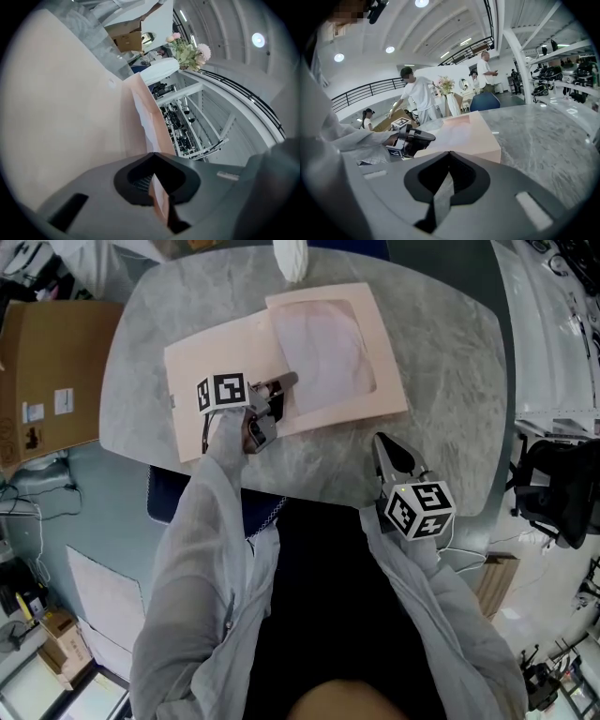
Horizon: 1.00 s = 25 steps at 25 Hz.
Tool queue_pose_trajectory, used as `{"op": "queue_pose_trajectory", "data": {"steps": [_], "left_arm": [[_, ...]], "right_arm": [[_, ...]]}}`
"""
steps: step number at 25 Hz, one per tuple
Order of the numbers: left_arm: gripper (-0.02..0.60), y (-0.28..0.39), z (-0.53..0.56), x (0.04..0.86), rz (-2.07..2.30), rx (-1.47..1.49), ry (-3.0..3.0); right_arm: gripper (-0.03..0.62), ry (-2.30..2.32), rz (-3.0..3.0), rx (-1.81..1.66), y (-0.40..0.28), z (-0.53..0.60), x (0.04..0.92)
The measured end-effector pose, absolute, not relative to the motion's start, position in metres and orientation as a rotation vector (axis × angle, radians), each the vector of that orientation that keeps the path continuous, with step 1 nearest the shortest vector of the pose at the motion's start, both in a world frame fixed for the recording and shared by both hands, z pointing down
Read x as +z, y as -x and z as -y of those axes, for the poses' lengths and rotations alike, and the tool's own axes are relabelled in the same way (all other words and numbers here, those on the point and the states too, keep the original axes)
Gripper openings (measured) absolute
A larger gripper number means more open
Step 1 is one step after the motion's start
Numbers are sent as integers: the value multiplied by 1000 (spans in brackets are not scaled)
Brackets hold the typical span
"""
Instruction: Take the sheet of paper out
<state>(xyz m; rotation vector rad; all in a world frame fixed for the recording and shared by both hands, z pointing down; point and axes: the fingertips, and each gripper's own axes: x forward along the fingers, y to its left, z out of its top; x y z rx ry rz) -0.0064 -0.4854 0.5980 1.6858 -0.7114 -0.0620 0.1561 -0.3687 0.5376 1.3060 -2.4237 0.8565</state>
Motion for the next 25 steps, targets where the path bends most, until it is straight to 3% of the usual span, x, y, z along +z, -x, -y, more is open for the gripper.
{"op": "queue_pose_trajectory", "data": {"steps": [25], "left_arm": [[0, 68, 447, 569, 823, -38, -1739]], "right_arm": [[11, -1329, 2457, 831, -133, 347, 517]]}}
